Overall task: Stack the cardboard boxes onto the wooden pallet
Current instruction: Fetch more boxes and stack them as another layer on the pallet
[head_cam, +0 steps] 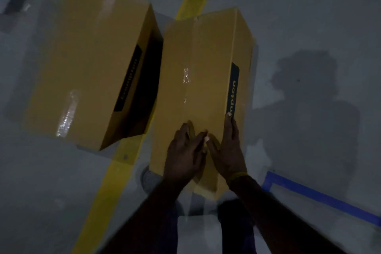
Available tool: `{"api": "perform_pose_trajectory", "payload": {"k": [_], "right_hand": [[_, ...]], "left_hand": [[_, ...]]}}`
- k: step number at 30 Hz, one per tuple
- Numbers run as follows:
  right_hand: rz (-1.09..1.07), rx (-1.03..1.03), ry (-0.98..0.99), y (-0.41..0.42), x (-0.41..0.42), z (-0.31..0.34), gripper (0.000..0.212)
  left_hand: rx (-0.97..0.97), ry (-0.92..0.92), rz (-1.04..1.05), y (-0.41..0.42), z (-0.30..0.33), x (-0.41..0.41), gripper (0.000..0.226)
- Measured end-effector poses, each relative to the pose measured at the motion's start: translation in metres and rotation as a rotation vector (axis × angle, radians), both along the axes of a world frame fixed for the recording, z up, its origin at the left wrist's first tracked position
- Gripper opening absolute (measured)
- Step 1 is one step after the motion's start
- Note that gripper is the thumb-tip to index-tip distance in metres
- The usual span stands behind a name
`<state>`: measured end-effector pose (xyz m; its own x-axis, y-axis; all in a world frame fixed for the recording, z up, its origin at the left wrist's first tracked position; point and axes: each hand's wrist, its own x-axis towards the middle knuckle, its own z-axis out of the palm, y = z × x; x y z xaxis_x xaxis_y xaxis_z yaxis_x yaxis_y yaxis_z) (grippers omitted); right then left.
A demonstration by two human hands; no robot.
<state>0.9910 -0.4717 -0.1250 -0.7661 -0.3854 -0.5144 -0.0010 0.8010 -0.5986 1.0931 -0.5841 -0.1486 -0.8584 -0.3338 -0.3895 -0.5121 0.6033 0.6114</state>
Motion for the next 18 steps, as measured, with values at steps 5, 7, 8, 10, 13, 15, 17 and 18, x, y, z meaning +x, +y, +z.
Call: {"api": "perform_pose_trajectory", "payload": {"k": [5, 7, 8, 10, 13, 15, 17, 18], "right_hand": [[-0.121, 0.041, -0.032, 0.057, -0.029, -0.036, 0.091], [-0.134, 0.1, -0.08, 0.075, -0.037, -0.054, 0.093], [-0.116, 0.148, -0.092, 0.083, -0.04, -0.062, 0.095], [-0.044, 0.243, -0.079, 0.095, -0.043, -0.076, 0.097], [0.039, 0.215, -0.042, 0.106, -0.049, -0.091, 0.105], [0.027, 0.147, -0.048, 0.108, -0.053, -0.098, 0.11], [-0.025, 0.112, -0.081, 0.107, -0.056, -0.101, 0.112], [-0.046, 0.12, -0.098, 0.106, -0.057, -0.099, 0.111]], "left_hand": [[-0.214, -0.191, -0.018, -0.023, -0.041, -0.02, 0.077], [-0.254, -0.216, -0.022, -0.033, -0.057, -0.025, 0.084], [-0.235, -0.224, -0.013, -0.035, -0.066, -0.026, 0.086], [-0.11, -0.225, 0.025, -0.032, -0.079, -0.028, 0.09], [0.012, -0.111, 0.045, -0.014, -0.091, -0.03, 0.094], [0.006, -0.048, 0.092, -0.001, -0.092, -0.035, 0.094], [-0.066, -0.048, 0.106, 0.01, -0.089, -0.042, 0.095], [-0.115, -0.059, 0.088, 0.015, -0.087, -0.045, 0.095]]}}
